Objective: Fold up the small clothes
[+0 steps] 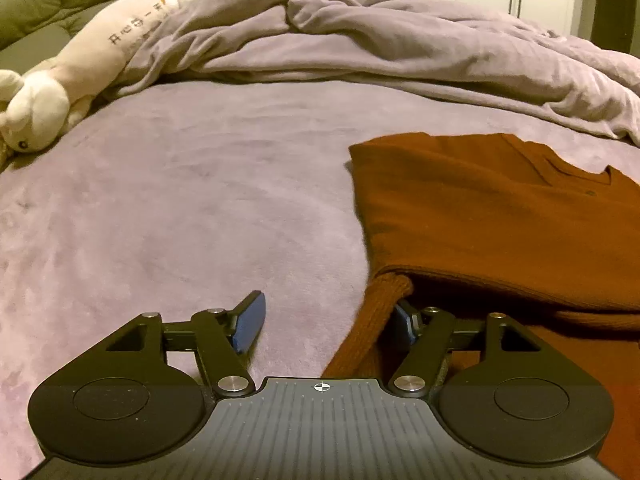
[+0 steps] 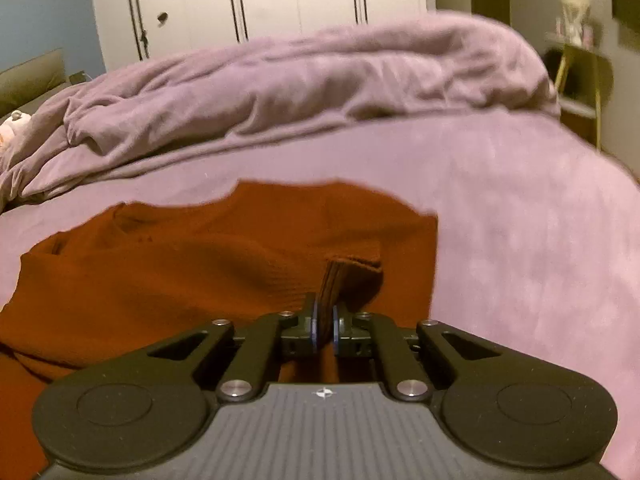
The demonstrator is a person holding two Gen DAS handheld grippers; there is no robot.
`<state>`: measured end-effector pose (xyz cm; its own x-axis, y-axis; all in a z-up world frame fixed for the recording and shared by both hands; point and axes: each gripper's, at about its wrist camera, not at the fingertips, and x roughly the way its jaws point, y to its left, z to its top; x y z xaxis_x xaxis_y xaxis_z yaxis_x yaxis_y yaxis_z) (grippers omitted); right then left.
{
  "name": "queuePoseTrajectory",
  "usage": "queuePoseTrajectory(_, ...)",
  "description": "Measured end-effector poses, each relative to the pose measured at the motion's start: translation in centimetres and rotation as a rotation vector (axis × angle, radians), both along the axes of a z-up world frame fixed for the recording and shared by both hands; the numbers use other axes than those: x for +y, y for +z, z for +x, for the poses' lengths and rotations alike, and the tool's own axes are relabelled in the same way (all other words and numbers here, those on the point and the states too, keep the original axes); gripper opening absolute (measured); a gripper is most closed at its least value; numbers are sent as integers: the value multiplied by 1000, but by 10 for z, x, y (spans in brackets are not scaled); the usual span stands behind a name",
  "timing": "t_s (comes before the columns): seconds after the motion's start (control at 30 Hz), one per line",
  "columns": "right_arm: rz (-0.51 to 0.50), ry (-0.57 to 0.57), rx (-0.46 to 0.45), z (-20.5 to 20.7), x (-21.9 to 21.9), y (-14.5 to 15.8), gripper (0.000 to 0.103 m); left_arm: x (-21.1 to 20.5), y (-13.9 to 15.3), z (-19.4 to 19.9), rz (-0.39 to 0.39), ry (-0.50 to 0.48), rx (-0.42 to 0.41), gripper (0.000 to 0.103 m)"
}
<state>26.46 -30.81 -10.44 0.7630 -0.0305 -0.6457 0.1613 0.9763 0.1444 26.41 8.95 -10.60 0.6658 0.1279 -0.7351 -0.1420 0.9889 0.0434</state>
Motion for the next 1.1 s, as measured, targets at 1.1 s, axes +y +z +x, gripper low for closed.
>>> queuePoseTrajectory(1.1,-7,-127,-40,-23,-24,27,13,-34,42,4,110,-145,-91,77)
